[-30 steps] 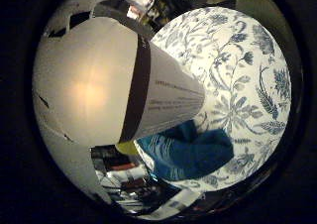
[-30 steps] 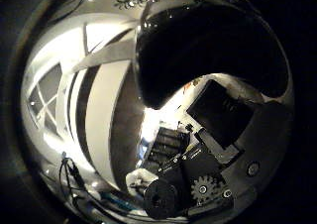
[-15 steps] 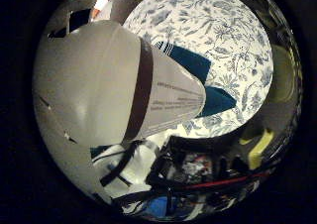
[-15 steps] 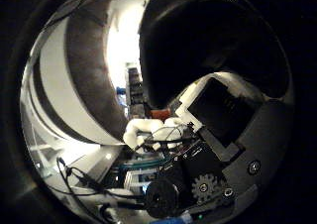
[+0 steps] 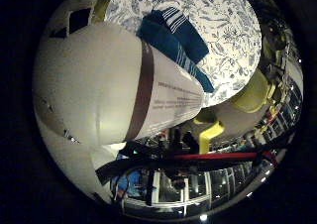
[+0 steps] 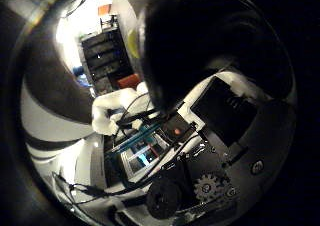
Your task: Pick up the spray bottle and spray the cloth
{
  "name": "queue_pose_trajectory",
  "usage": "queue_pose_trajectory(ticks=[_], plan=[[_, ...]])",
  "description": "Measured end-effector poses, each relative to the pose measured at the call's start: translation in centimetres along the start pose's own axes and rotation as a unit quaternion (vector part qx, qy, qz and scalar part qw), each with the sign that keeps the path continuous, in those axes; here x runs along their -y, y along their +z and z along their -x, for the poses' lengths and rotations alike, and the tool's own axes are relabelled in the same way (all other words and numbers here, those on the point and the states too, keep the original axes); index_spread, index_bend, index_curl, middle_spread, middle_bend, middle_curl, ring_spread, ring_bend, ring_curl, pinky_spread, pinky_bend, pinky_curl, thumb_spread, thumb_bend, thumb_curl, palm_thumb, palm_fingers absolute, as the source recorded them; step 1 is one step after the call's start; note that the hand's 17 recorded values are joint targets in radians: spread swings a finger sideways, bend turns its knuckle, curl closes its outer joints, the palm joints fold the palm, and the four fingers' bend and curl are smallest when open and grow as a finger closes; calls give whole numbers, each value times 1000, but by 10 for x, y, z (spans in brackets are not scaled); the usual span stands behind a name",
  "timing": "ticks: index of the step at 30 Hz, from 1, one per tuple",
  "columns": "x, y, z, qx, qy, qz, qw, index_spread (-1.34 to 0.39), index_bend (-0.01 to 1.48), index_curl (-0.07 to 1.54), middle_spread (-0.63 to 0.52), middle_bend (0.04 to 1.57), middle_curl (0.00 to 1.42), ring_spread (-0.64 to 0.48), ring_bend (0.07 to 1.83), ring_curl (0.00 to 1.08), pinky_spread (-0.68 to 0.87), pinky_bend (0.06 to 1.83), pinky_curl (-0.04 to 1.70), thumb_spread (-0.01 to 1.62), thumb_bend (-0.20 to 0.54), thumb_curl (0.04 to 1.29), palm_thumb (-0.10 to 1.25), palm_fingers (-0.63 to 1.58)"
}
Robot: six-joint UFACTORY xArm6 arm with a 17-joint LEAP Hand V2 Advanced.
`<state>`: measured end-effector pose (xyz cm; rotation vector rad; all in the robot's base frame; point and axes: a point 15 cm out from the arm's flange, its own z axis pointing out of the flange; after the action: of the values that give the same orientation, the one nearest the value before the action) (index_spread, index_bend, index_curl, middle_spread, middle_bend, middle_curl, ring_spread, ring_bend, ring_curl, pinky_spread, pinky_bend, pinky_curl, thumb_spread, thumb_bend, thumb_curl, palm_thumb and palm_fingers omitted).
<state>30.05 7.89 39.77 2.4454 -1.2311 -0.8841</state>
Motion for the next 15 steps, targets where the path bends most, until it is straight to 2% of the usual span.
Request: queue_pose_trajectory(ticks=[8,15], plan=[[-12,2,9,13,20,90,996,-180,1005,771,-139,1347,829,-255,1299,906,-178,1072,1346,643,-22,842,1012,1101],[-21,3,-6,-51,55,148,986,-182,1006,775,-140,1348,830,-255,1301,906,-179,1076,1340,644,-22,847,1008,1099]])
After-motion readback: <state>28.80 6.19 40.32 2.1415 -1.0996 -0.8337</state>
